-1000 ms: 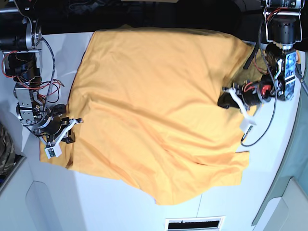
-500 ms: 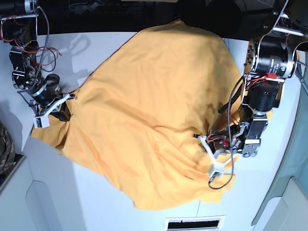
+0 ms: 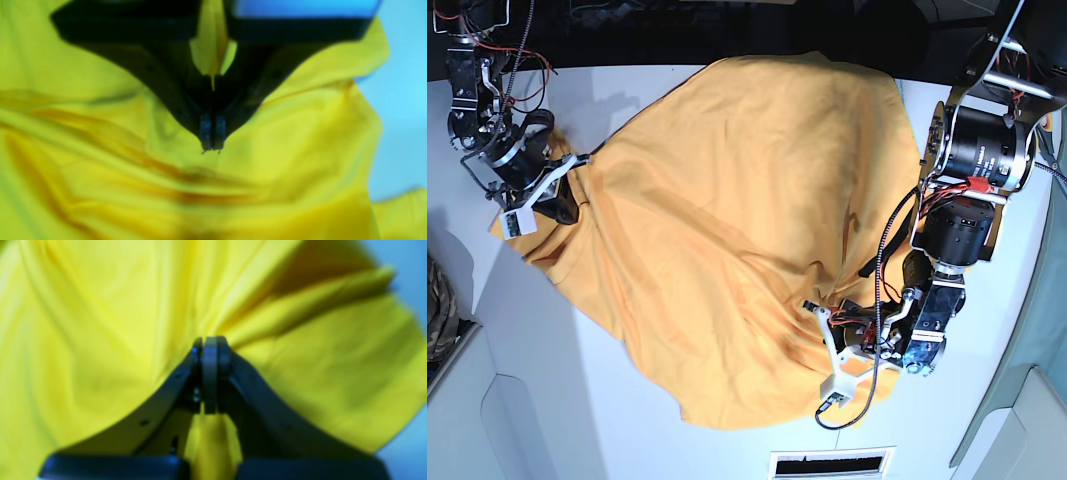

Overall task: Layout the t-shirt on the table in an organized manner, then fold the t-shirt properly
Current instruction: 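Pinch the shirt with both grippers and lift it slightly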

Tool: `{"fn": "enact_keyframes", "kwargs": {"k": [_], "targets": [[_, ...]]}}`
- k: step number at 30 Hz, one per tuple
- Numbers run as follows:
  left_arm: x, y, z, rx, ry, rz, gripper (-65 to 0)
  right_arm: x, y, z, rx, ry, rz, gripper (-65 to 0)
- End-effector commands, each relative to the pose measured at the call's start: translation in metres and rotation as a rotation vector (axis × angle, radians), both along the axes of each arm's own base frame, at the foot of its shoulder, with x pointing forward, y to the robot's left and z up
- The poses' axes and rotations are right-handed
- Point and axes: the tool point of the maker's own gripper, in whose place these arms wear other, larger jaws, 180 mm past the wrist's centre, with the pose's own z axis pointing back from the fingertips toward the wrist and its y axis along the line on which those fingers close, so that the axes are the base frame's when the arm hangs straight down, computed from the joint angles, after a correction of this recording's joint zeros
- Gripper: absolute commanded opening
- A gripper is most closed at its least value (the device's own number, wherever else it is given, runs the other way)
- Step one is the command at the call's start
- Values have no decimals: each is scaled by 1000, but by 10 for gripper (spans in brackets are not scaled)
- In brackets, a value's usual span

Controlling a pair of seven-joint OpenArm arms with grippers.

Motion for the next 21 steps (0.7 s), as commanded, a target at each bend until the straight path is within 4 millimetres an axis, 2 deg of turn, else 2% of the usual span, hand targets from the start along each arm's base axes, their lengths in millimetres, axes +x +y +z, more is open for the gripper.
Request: {"fn": "enact_keyframes", "kwargs": {"k": [1, 4, 8, 11, 14, 18, 21], "targets": [[20, 2, 29, -17, -71, 1, -650, 22, -5, 25, 12, -80, -12, -650], [22, 7, 45, -58, -86, 14, -650, 44, -4, 44, 19, -132, -12, -650], [9, 17, 47, -111, -47, 0, -650, 78, -1, 69, 18, -190, -3, -650], [-8, 39, 31, -122, 7, 36, -650, 101, 3, 73, 16, -187, 8, -650], [-36, 61, 6, -114, 91, 63, -650, 121, 7, 67, -7, -154, 31, -650], [-78, 59, -20, -156, 172, 3, -650, 140, 17, 57, -73, -125, 84, -650], [-97, 54, -28, -153, 176, -24, -650, 147, 25, 49, -97, -108, 109, -650]]}}
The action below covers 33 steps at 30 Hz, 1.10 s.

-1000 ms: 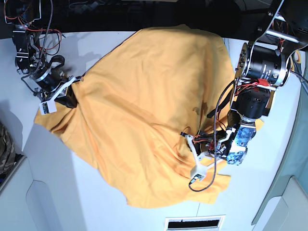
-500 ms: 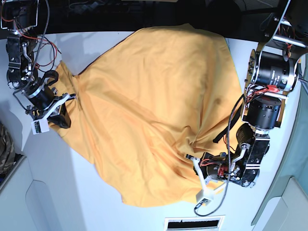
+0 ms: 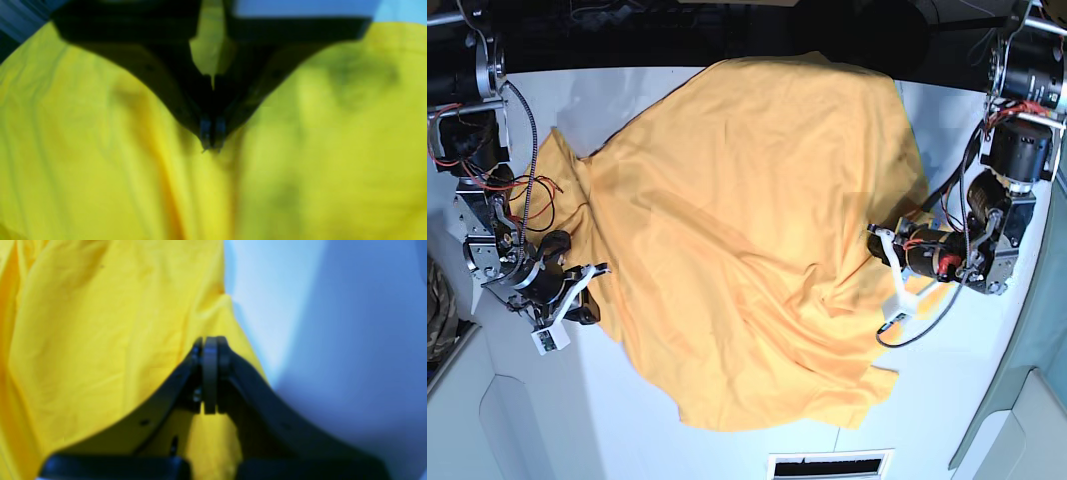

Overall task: Layout the t-shirt on the table in an organized manner, then fold the t-shirt properly
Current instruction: 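Pinch the shirt with both grippers and lift it slightly, then pull the shirt apart with both grippers and lay it flat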

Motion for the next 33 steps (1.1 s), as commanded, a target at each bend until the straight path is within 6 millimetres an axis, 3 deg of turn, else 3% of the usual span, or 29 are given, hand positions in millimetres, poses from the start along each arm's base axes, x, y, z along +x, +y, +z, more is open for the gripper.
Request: {"fn": "enact_keyframes", "kwargs": {"k": [1, 4, 7, 14, 17, 23, 29, 33], "targets": [[15, -3, 18, -16, -63, -10, -650, 16, -1, 19, 17, -56, -8, -650], [2, -7, 11, -19, -58, -25, -650, 12, 10, 10, 28, -35, 0, -650], [-6, 3, -3, 34, -66, -26, -650, 3, 16, -1, 9, -14, 19, -650], [-28, 41, -42, 149, 32, 59, -650, -17, 4, -23, -42, 35, 22, -650], [-30, 57, -50, 216, 28, 54, -650, -27, -2, -32, -51, 56, 17, -650], [21, 81, -25, 304, -65, 150, -650, -46, -20, -46, -49, 95, -15, -650], [72, 79, 8, 312, -126, 172, -650, -77, -37, -65, -10, 150, -69, -650], [92, 74, 21, 298, -144, 186, -650, -99, -43, -72, 40, 159, -119, -650]]}}
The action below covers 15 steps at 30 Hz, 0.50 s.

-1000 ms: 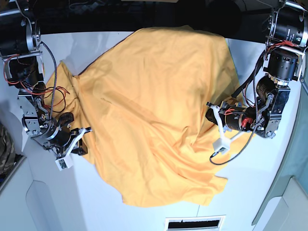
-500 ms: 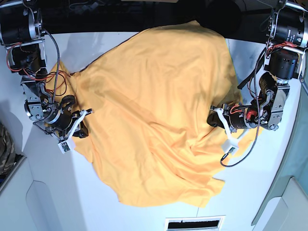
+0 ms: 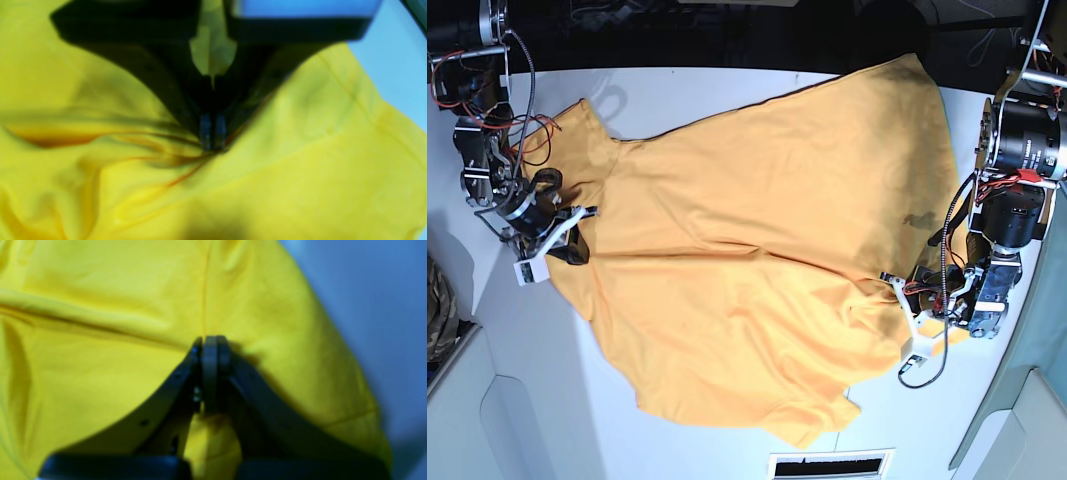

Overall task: Layout the t-shirt on the table in an organized manner, then fold the t-shirt properly
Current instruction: 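Pull the shirt apart with both grippers and lay it flat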

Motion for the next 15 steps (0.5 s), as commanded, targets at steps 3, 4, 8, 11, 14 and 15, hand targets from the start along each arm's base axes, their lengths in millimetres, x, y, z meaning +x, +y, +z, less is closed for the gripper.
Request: {"fn": "enact_keyframes", "kwargs": {"k": [3, 4, 8, 11, 14, 15], "targets": [[26, -5, 24, -3, -63, -4, -650, -23, -12, -4, 13, 35, -42, -650], [28, -7, 25, -4, -66, -8, -650, -28, -12, -1, 32, 23, -56, -650], [31, -22, 26, -25, -67, -33, -650, -41, -12, 14, 59, -26, -74, -650], [30, -29, 26, -49, -64, -60, -650, -38, -14, 31, 54, -74, -75, -650], [36, -42, 36, -108, -92, -91, -650, -21, -17, 51, 53, -136, -80, -650], [40, -45, 42, -122, -111, -92, -650, -13, -17, 58, 54, -156, -81, -650]]}}
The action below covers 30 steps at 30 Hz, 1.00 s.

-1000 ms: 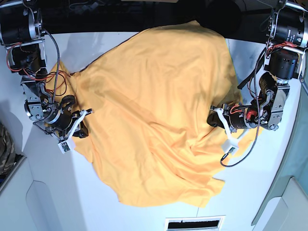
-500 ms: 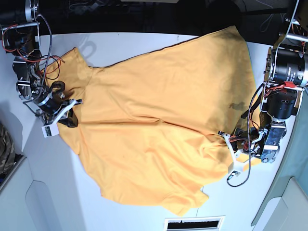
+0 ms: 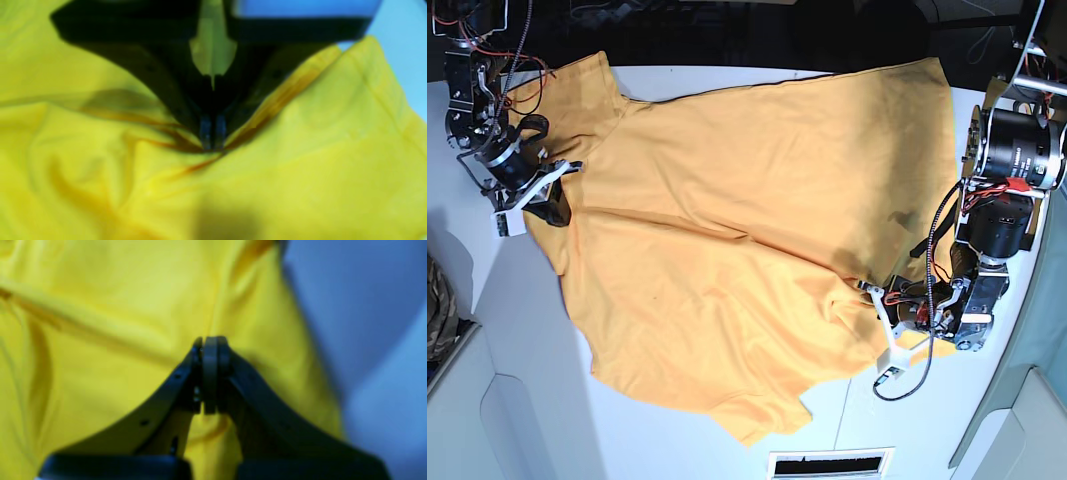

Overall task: Layout the t-shirt on the table in an organized manner, then fold the t-shirt properly
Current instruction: 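Pull the shirt apart with both grippers and lay it flat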

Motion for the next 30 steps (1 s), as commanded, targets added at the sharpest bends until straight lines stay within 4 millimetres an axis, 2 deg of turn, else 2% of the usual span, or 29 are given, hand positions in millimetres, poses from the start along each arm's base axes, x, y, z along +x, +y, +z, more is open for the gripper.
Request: {"fn": "enact_keyframes", "kwargs": {"k": [1, 5, 9, 12, 14, 17, 20, 22, 25, 27, 30], "targets": [[25, -5, 31, -28, -87, -9, -650, 26, -7, 28, 3, -94, -12, -650], [31, -12, 50, -51, -102, -20, -650, 62, -3, 58, 10, -172, -14, -650], [24, -15, 57, -126, -79, -27, -650, 97, 11, 63, 47, -140, -23, -650], [14, 2, 50, -133, -57, 3, -650, 117, 28, 53, 100, -98, -28, -650], [0, 15, 40, -141, -19, 31, -650, 123, 45, 40, 113, -49, -8, -650], [-27, 29, 23, -160, 54, 30, -650, 121, 73, 17, 39, 23, 80, -650], [-58, 44, 1, -151, 123, 38, -650, 109, 85, -3, -71, 51, 175, -650], [-75, 54, -14, -133, 151, 49, -650, 103, 78, -14, -150, 75, 182, -650], [-87, 65, -28, -73, 140, 38, -650, 104, 55, -19, -220, 76, 135, -650], [-84, 73, -31, -13, 112, 42, -650, 105, 37, -17, -247, 71, 106, -650], [-63, 79, -24, 74, 41, 57, -650, 105, 13, -15, -285, 75, 78, -650]]}}
